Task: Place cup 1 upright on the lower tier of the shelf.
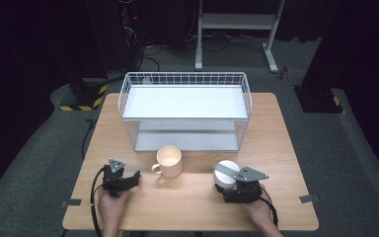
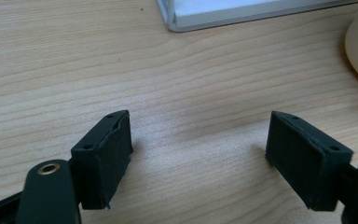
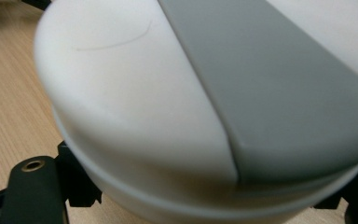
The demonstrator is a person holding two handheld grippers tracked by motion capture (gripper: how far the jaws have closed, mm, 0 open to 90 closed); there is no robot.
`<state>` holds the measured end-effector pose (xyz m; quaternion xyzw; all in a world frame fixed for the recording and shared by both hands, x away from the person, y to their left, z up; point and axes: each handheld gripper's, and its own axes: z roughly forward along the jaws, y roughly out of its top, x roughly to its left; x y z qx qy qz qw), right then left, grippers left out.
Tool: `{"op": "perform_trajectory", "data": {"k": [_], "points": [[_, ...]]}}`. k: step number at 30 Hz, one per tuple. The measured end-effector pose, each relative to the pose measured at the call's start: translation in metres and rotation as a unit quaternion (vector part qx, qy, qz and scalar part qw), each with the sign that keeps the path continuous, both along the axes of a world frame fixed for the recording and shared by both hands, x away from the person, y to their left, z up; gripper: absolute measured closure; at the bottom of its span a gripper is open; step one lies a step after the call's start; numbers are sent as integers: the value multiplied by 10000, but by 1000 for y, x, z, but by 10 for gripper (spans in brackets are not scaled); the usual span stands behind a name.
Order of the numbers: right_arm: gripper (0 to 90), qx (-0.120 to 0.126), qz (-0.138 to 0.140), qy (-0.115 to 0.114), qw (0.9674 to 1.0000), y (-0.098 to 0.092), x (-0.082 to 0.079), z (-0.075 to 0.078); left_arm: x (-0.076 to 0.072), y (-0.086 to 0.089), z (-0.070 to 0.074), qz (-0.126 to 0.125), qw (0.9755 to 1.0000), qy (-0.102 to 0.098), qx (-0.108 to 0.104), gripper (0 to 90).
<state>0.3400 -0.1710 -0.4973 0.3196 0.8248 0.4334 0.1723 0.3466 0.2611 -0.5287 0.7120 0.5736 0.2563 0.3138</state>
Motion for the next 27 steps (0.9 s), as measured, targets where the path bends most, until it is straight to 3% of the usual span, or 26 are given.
{"op": "perform_trajectory", "data": {"k": [27], "points": [[185,60,45,-66,9999,8,13,16,0,1,0,0,10000,2,-26,227]]}}
